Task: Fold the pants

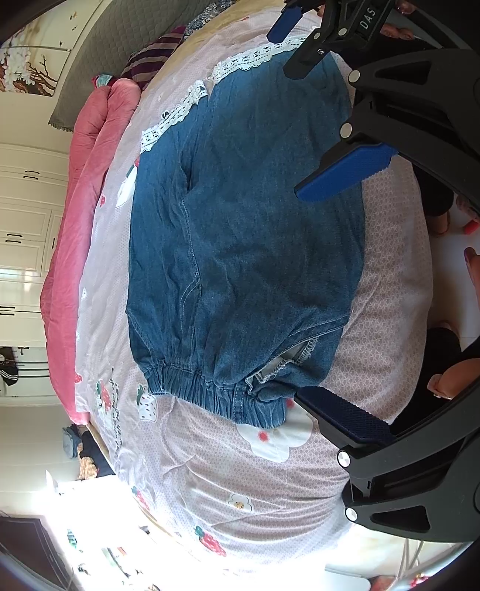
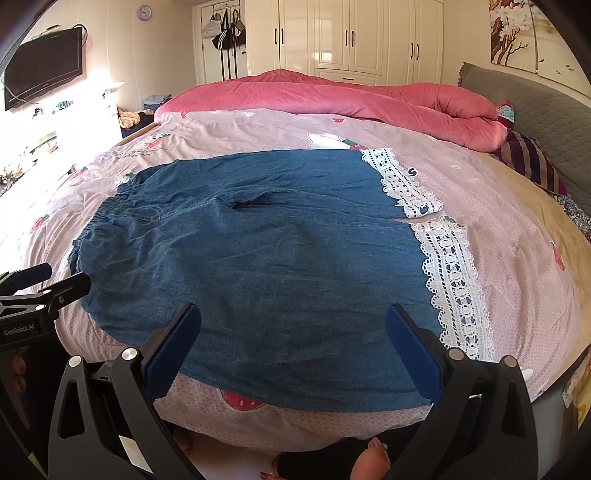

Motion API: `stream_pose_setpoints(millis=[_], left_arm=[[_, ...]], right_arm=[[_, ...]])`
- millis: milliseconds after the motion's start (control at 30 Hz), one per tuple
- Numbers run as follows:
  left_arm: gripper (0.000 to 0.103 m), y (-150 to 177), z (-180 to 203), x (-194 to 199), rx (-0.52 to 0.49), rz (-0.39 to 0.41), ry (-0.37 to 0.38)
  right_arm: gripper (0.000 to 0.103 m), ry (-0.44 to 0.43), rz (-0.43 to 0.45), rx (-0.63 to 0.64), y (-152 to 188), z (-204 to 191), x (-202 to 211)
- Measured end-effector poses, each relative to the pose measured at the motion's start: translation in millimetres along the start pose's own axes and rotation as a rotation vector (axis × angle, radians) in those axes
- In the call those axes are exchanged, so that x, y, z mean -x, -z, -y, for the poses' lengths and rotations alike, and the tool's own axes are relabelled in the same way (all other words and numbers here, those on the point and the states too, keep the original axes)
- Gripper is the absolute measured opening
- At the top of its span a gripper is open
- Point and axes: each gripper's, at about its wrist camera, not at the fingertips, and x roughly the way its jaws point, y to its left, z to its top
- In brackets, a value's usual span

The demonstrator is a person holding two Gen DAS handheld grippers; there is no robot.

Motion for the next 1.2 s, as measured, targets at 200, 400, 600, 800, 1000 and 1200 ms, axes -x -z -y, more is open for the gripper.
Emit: stream_pose_setpoints(millis=[200,400,600,800,1000,1200], left_arm=[[0.094,-1.5,-0.2,-2.5,0.002,0.002,-0.001],[0.094,-3.8,-2.9,-9.1,0.008,-0.003,0.001],[0.094,-9.2,-7.0,-21.3,0.012,-0.020,0.019],[0.094,-35.6,-34.1,-41.9,0.028,-0.024,0.007],[0.094,-78.2,-76.0,-69.8,0.080,-0.003,-0.009],[0.094,-121.7,-98.1,-104.5,0.035,-0.018,-0.056]], right_arm=[[0.099,-0.004,-0.003,0.005,-2.1,-2.8,-5.1],[0.099,-0.009,-0.014,0.005,-4.7,-3.6,-13.8],[0.099,-0.029,-0.019,0.028,-16.0,-5.5,-28.8],[0.099,-0.088,-0.015,0.054,-43.2,-7.7,-48.6],[0.099,-0.143,-0.038,0.068,-80.8,-11.1,-80.8],[0.099,-0.181,-0.059,0.104,-120.9,-18.9,-113.9]])
